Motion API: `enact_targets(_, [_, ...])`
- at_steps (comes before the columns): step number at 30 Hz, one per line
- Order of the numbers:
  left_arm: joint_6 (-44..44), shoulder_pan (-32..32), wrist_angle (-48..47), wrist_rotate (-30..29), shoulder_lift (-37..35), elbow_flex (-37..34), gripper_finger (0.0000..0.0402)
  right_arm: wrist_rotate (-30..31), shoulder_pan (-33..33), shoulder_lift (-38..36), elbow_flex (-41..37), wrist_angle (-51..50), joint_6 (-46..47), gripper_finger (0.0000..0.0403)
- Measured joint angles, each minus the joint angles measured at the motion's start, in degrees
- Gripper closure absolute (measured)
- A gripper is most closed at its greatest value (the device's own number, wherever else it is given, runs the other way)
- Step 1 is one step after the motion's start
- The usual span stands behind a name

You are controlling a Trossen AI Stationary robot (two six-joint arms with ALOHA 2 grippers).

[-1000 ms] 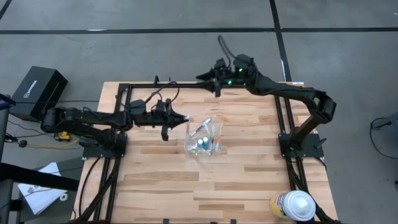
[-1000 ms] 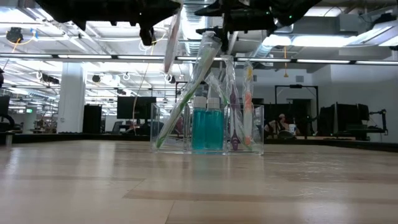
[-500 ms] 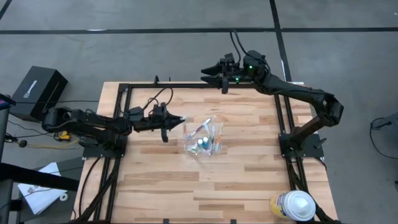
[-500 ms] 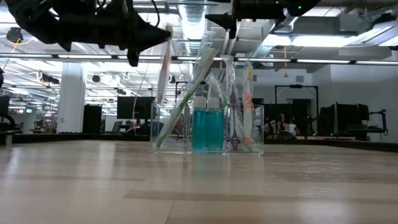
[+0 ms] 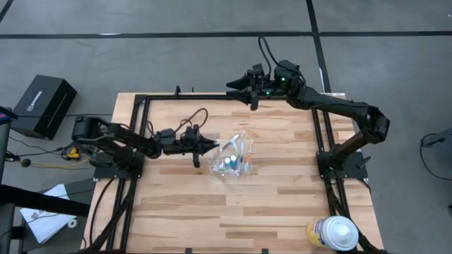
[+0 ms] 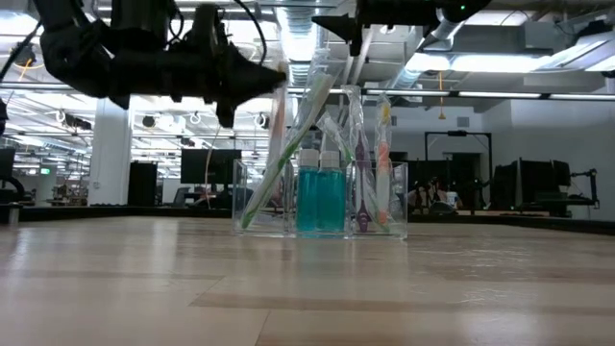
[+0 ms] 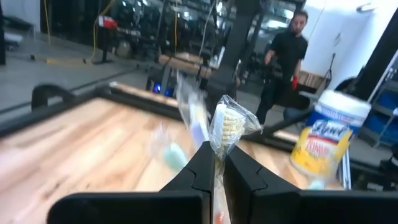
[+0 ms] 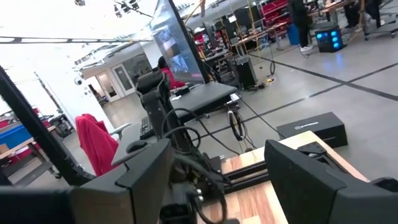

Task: Pick & Place toothbrushing station
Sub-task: Put the orange toothbrush into the transparent organizer

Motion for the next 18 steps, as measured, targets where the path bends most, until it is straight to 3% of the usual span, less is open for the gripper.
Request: enact_targets(18, [-3.1, -1.6, 0.5, 2.5, 9.2, 0.1, 0.0392, -5.3, 1.4, 0.0, 0.0, 0.0, -0.2, 0.0154])
